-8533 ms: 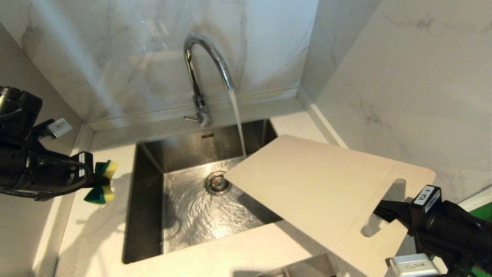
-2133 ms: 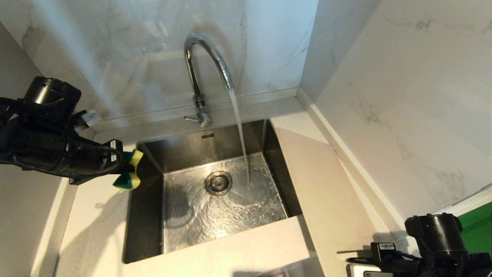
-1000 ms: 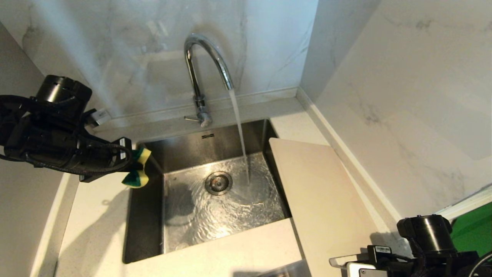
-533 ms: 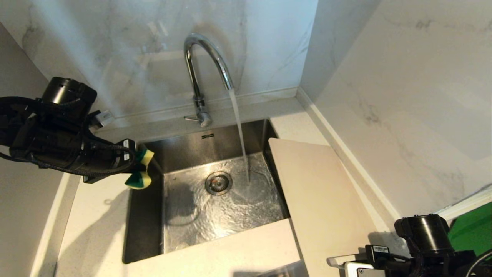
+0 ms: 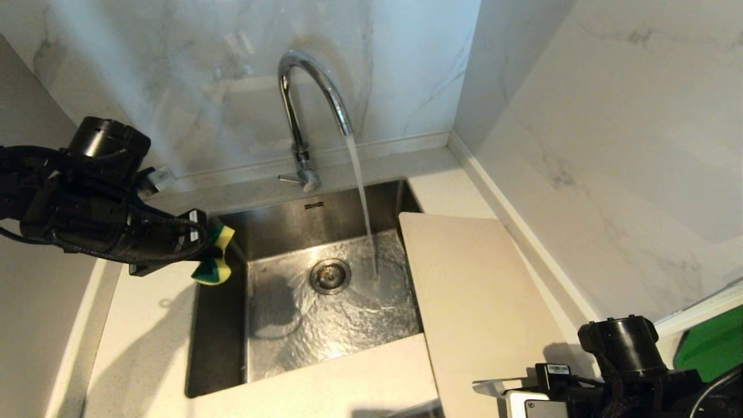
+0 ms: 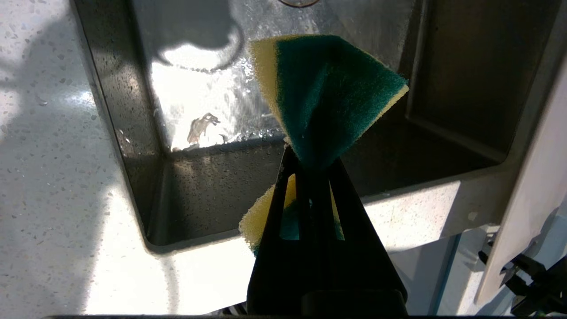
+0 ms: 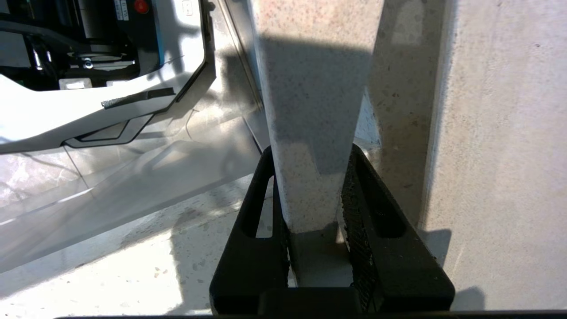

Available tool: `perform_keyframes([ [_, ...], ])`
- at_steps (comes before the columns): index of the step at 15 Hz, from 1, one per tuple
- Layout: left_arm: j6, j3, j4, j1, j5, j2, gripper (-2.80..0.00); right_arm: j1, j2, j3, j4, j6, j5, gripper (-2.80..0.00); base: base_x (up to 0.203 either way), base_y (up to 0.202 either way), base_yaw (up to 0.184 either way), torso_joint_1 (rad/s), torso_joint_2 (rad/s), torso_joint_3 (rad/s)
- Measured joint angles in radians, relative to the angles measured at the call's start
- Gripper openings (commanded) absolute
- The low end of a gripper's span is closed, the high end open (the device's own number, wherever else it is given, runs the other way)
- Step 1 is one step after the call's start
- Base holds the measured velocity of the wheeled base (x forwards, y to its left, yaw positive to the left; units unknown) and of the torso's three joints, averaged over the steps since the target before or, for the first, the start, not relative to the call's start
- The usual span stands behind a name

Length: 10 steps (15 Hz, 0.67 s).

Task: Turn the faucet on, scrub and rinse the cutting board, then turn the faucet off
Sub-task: Put down the cutting board

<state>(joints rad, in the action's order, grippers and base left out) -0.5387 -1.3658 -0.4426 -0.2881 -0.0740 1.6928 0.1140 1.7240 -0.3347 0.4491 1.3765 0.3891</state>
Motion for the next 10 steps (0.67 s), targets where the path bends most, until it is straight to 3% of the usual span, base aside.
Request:
perform_keyframes([
  [10, 0.001, -0.002, 0.000, -0.001, 0.000, 0.006, -2.80, 0.002, 0.011, 0.031, -0.002, 0.000, 0.000, -2.80, 0.000, 0.000, 0.000, 0.000, 0.00, 0.000],
])
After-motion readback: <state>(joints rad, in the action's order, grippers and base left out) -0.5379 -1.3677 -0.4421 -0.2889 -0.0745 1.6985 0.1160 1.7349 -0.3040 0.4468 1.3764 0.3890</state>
